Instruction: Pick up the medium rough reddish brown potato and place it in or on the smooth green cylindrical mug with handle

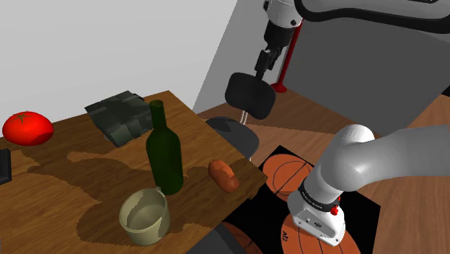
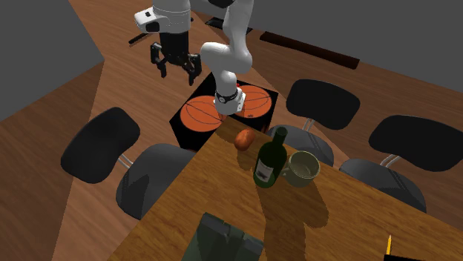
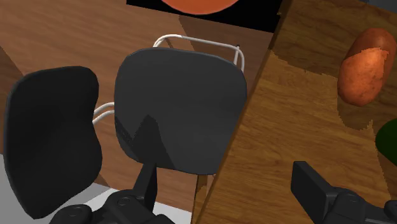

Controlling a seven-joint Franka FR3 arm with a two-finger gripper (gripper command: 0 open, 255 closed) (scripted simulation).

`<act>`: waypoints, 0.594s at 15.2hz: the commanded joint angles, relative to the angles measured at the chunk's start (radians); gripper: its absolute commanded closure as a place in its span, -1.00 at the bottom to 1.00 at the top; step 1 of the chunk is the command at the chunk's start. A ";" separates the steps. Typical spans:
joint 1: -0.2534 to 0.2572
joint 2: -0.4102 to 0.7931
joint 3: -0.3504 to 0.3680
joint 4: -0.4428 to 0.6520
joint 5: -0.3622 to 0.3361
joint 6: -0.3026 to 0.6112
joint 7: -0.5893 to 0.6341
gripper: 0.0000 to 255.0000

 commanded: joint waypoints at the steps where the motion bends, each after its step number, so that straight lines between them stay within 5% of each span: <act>1: 0.000 0.000 0.000 0.000 0.000 0.000 0.000 -1.00; 9: 0.031 0.039 0.110 -0.149 0.122 0.097 0.191 -1.00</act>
